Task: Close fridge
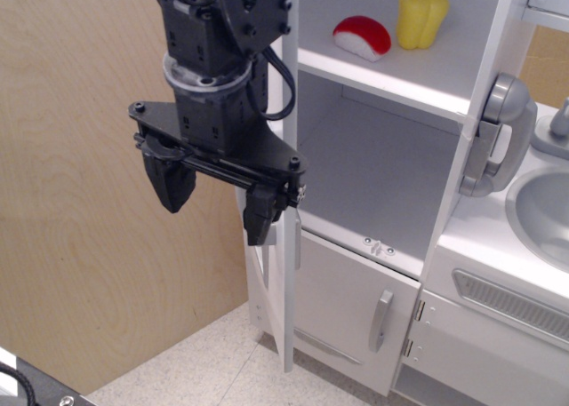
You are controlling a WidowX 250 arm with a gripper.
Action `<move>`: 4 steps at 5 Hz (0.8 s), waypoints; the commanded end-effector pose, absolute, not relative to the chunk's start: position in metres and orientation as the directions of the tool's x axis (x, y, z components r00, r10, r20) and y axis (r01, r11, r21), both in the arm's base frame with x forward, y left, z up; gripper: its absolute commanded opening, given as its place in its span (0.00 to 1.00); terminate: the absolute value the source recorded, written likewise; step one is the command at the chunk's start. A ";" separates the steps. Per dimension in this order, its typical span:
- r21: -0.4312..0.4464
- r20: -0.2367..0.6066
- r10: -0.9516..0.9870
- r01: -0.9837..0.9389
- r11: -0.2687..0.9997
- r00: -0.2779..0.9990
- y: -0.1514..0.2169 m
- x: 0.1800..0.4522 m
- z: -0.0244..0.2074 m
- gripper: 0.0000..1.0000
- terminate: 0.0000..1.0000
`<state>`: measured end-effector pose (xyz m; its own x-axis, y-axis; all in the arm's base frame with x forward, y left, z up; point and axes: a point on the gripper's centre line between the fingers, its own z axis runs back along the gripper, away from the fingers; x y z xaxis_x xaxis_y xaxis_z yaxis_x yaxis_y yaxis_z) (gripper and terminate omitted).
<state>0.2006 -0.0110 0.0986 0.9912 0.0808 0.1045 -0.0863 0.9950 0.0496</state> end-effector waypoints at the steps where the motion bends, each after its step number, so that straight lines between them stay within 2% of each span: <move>1: 0.050 0.105 0.081 -0.086 0.995 0.991 -0.011 0.201 0.099 1.00 0.00; 2: 0.052 0.153 0.115 -0.124 0.991 0.981 0.021 0.215 0.109 1.00 0.00; 3: 0.088 0.182 0.120 -0.137 0.987 0.976 0.049 0.215 0.102 1.00 0.00; 4: 0.081 0.219 0.151 -0.172 0.982 0.964 0.071 0.233 0.111 1.00 0.00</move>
